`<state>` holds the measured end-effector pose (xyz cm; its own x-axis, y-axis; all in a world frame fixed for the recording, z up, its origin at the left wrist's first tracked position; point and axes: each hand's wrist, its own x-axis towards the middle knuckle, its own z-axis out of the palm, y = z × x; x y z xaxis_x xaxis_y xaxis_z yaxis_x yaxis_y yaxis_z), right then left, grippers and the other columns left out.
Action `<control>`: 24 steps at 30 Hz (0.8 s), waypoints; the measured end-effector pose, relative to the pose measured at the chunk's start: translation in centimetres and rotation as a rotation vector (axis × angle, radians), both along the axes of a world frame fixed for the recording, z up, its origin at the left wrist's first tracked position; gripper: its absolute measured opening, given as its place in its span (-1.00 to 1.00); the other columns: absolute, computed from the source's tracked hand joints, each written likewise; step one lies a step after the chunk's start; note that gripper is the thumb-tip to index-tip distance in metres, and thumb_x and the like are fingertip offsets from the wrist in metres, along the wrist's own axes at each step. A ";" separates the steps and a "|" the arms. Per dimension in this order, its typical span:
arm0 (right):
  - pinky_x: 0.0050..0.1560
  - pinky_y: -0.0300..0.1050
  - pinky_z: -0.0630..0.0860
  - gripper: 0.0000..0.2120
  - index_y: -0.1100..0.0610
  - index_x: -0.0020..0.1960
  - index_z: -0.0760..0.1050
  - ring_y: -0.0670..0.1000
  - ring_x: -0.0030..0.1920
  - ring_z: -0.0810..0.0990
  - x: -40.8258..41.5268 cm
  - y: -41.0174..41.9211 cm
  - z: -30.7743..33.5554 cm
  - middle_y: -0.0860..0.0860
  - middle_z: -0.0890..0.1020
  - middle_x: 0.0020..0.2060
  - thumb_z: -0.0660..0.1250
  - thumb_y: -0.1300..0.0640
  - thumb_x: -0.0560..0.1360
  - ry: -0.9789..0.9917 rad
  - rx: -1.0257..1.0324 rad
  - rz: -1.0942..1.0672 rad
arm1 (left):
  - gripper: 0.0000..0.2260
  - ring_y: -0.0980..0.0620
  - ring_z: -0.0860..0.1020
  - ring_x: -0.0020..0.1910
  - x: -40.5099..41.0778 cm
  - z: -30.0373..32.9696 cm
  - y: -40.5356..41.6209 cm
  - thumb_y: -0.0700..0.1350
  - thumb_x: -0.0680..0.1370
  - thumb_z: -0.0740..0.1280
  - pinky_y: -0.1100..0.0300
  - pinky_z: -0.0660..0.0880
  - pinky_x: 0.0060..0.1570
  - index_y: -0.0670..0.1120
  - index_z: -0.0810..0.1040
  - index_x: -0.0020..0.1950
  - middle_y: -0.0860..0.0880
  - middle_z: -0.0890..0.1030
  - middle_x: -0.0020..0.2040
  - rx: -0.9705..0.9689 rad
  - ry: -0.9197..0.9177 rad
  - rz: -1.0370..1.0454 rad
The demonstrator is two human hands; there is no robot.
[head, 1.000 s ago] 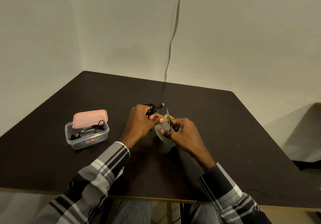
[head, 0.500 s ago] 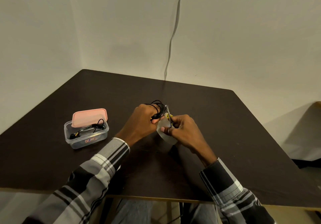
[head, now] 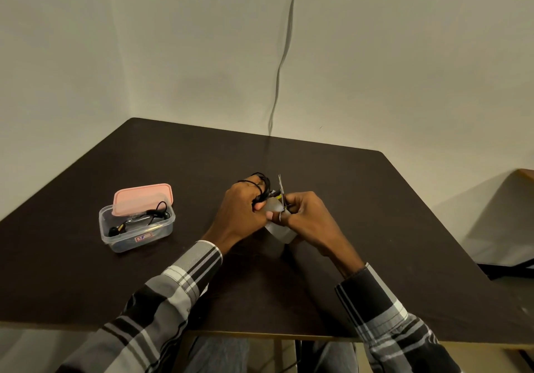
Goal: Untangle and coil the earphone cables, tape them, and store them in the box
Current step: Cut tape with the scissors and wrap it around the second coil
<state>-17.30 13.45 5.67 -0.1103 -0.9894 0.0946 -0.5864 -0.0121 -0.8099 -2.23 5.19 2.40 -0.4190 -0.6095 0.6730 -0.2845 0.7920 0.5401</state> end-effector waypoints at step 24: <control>-0.44 -0.32 0.42 -0.90 0.09 -0.06 0.71 -0.18 -0.48 0.47 -1.4 -0.8 1.7 -0.10 0.59 -0.47 0.50 0.08 0.47 0.180 0.070 0.179 | -0.73 -0.01 0.45 -0.48 -0.6 -0.8 -0.1 -0.09 0.42 0.37 0.02 0.42 -0.46 -0.18 0.45 -0.41 -0.04 0.49 -0.44 -0.017 0.082 -0.034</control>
<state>-18.66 12.64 7.38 0.0796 -0.9965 0.0271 -0.7148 -0.0760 -0.6952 -2.78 5.09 1.59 -0.3825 -0.5843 0.7157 -0.2126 0.8095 0.5473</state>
